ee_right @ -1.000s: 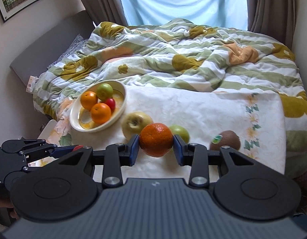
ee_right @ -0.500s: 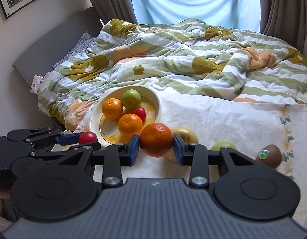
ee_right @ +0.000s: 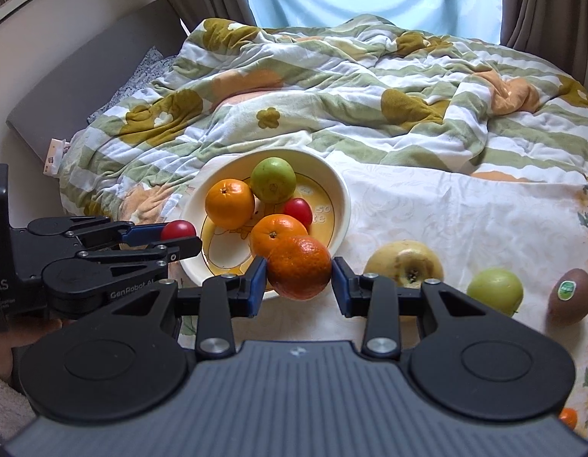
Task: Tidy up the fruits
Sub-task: 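Carry both fruits to the duck bowl while the left tool releases the tomato inside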
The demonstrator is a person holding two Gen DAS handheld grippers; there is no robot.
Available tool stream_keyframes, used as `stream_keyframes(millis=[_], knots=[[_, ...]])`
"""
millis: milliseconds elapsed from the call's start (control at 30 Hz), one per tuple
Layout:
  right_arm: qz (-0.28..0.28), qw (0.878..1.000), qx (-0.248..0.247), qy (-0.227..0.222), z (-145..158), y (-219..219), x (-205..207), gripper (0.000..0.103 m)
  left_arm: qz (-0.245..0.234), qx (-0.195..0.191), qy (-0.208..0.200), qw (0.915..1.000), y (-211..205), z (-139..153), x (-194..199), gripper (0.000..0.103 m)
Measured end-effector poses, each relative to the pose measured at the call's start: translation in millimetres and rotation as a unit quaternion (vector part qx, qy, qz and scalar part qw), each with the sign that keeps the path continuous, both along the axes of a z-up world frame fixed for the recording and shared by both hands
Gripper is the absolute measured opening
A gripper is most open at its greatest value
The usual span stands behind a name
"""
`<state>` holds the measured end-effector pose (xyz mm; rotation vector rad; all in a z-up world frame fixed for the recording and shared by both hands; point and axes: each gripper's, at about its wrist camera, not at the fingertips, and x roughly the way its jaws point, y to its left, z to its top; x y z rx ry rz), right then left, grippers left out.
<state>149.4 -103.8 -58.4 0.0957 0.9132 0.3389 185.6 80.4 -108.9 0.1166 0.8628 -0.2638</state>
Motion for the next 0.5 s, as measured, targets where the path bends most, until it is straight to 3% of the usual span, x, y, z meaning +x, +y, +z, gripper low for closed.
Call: stream_keyframes(millis=[400,467,500], knots=[[-0.022,1.000,-0.001,0.015,-16.2,21.9,10.4,0.052,-0.027,0.022,0.019,0.9992,9.9,-23.8,23.0,0.036],[-0.026,1.000,-0.001,0.015,-16.3,22.4,10.7,0.052,-0.035,0.021,0.014,0.9991,9.9,-23.0,21.7,0.053],[-0.028,0.999,-0.001,0.015,-15.8,23.0,10.4,0.052,-0.039,0.021,0.011,0.9990,9.5,-21.8,20.9,0.083]])
